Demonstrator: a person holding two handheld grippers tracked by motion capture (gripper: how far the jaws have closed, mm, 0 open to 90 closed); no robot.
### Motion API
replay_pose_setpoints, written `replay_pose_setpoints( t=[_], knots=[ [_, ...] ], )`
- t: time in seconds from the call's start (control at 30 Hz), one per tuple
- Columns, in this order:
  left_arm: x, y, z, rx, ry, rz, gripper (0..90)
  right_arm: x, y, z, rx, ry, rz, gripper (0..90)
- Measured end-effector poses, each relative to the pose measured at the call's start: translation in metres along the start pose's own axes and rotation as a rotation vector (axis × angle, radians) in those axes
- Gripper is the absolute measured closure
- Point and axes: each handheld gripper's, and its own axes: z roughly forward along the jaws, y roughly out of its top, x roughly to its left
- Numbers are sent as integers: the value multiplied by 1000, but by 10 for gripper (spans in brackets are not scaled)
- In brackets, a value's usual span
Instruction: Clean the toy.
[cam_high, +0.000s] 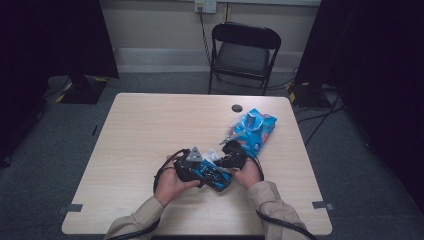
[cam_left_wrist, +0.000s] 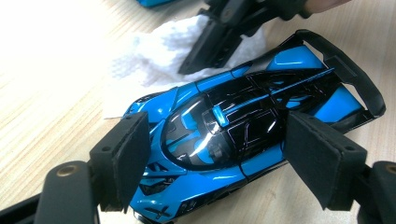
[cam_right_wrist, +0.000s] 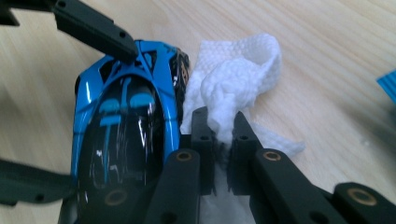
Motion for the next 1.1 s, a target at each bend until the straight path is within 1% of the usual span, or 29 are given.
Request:
replay_pose_setpoints(
  t=[0.37,0.47,0.73,0.87,0.9,1.1],
  knots=[
    [-1,0,0,4,1,1,230,-6,-17,-15,13,14,7,842],
    [-1,1,0,8,3,2,230,-7,-21,-18,12,13,0,841],
    [-2,1,0,5,8,-1,232,-10,-33,-26,5,24,20,839],
    [-2,1,-1,24,17,13,241,-12,-40,-31,-2,25,24,839],
    [-2,1,-1,22,17,14,243,-12,-41,-32,-1,25,27,839],
    [-2,1,-1,19,19,14,244,-11,-51,-40,0,22,10,838]
  ],
)
